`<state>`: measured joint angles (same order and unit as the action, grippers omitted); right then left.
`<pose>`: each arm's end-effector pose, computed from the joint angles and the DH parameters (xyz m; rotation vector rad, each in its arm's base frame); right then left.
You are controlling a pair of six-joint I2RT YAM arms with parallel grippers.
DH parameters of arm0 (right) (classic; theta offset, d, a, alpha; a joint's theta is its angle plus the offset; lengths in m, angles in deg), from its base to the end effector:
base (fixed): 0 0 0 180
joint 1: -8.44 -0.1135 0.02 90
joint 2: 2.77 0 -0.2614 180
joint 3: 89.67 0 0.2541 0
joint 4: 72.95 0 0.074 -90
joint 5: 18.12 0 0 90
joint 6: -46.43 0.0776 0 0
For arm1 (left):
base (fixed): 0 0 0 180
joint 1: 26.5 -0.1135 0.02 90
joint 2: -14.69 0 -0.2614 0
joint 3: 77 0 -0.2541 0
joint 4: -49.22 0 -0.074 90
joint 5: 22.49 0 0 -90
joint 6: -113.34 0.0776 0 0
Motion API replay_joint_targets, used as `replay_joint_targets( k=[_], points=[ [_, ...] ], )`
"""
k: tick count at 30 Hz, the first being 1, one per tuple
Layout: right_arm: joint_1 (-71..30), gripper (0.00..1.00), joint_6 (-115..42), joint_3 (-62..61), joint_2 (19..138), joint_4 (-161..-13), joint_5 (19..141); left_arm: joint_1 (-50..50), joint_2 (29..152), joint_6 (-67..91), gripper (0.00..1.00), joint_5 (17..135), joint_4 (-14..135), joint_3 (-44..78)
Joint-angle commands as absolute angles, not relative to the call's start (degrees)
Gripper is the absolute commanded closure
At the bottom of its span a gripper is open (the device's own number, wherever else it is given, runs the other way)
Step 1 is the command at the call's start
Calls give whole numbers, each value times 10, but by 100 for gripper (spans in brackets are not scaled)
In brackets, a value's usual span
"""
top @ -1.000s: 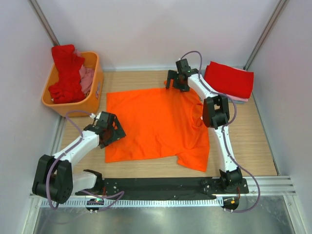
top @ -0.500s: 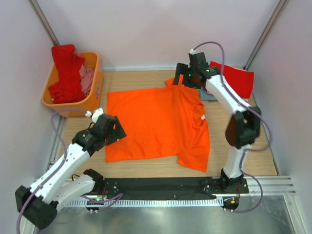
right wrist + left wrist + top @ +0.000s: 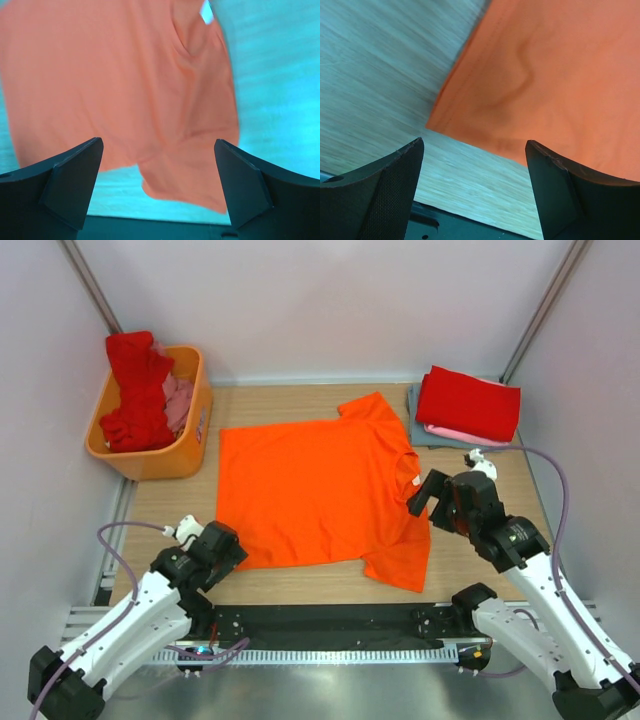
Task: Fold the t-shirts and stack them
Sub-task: Flatten the tshirt out, then fold the tshirt
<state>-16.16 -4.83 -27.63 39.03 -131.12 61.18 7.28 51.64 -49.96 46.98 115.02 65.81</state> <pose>0.1715 0.0627 0.2833 0.3785 2.2168 0.3971 0.1198 -0.0474 0.1382 -0.9749 2.4123 -0.1731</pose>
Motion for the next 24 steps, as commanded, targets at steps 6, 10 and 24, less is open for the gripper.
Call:
replay_joint_targets(
  k=[6,10,24],
  points=[
    [-163,0,29,-319,309,-1394,614,75,491,-569,20,390,1141,689],
    [-163,0,32,-329,311,-1393,633,75,493,-566,33,383,1116,702],
    [-166,13,94,-475,281,-1402,648,75,497,-541,100,388,1070,723]
  ],
)
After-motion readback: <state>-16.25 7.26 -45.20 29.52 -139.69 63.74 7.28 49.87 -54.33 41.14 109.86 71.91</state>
